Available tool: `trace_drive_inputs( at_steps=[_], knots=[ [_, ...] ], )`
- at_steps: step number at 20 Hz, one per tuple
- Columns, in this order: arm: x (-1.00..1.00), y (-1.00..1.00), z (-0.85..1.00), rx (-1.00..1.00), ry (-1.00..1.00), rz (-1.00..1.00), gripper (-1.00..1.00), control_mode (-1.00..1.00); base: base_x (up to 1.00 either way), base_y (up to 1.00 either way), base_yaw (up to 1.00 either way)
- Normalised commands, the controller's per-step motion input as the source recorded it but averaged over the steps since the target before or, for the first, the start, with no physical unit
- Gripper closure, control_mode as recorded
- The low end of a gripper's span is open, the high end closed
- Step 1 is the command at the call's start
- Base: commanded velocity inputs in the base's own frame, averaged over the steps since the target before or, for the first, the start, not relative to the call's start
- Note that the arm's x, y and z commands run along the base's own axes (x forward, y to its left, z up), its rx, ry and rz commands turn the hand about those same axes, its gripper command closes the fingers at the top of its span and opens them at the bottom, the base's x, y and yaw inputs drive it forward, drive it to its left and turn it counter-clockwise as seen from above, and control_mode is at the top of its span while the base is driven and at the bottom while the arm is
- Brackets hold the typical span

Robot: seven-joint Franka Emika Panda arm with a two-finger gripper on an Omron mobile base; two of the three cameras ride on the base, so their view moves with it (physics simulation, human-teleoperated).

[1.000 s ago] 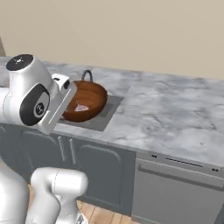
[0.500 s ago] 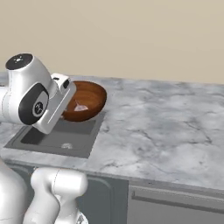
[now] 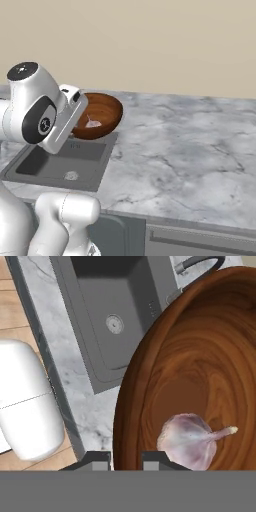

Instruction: Pick the garlic from the cabinet and place it in the bowl. Then pick the bowl and place it in the sink. Then turn on the sink facuet.

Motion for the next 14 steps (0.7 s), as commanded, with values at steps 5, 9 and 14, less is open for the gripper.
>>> trace_drive_inputs(
  at_steps=[5, 9, 14],
  knots=[
    [0.0, 0.0, 0.0, 0.0, 0.0, 0.0, 1.0, 1.0, 0.69, 0.0, 0.05],
    [0.0, 0.0, 0.0, 0.0, 0.0, 0.0, 1.0, 1.0, 0.84, 0.0, 0.04],
    [0.12, 0.08, -0.24, -0.01, 0.0, 0.11, 1.0, -1.0, 0.4, 0.0, 0.04]
  ],
)
